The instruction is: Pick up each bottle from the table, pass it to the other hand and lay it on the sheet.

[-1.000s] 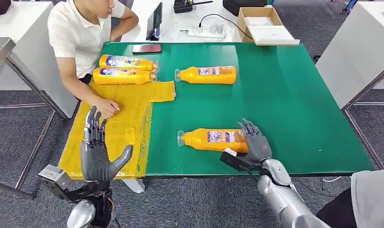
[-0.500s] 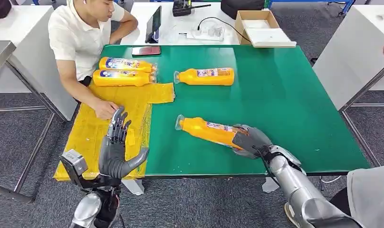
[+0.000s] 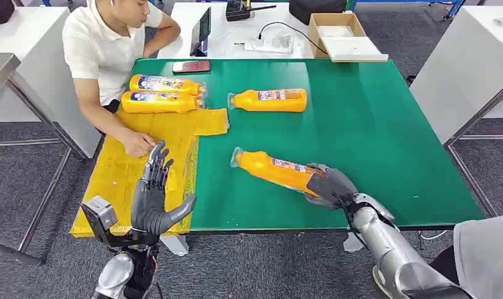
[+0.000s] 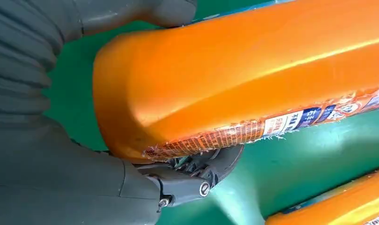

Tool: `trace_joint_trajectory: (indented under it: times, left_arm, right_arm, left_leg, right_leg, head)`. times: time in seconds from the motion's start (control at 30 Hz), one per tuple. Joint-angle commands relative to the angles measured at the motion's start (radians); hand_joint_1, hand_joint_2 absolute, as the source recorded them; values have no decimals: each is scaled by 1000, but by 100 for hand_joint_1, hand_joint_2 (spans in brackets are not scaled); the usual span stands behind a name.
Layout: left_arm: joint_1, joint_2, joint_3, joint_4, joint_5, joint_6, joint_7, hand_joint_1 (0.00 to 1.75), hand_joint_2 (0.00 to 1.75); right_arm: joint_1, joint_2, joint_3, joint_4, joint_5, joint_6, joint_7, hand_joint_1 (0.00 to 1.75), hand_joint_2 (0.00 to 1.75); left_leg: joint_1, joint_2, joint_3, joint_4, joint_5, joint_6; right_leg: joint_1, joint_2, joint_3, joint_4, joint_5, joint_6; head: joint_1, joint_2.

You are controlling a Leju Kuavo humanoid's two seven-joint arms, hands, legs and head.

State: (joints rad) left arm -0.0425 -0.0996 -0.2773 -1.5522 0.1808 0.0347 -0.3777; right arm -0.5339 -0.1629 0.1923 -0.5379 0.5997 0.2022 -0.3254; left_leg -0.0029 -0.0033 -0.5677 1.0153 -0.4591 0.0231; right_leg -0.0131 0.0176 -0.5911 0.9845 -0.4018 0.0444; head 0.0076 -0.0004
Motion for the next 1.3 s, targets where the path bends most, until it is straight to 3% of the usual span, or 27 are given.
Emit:
trace_joint_trajectory:
  times: [0.03,0.17,0.47,0.97,1.3]
  left_arm:
    - [7,2,22,33,40,31,21,0,175]
    - [24,-30,44,62,104,83,79,0,175]
    - [43,-42,-13,191,204,83,113,0,175]
    - [45,-33,-71,193,268,11,90,0,175]
    - [22,-52,-105,162,320,-112,79,0,175]
  right_arm:
    - [85,51,54,-71,-60,-75,-60,175,175]
    - [150,68,75,-259,-131,-101,-61,175,175]
    - [205,99,70,-432,-242,-137,-89,175,175]
    - [258,141,72,-528,-359,-114,-144,175,175]
    - [267,202,184,-450,-366,-47,-167,175,175]
  left_leg:
    - [1,-1,1,-2,1,-2]
    - [2,0,0,-1,0,-1]
    - [0,-1,-8,-2,0,-1]
    - [0,-3,-15,-1,1,-1]
    - [1,-1,-14,-1,0,-2]
  right_leg:
    - [2,-2,2,-3,1,-2]
    - [2,0,1,-1,0,-1]
    - [0,-2,-6,0,-1,-1]
    - [0,-4,-12,0,-1,-1]
    - [1,-3,-11,0,-1,-2]
  head:
    - [0,0]
    - [1,0]
    - [0,0]
    - [0,0]
    - [0,0]
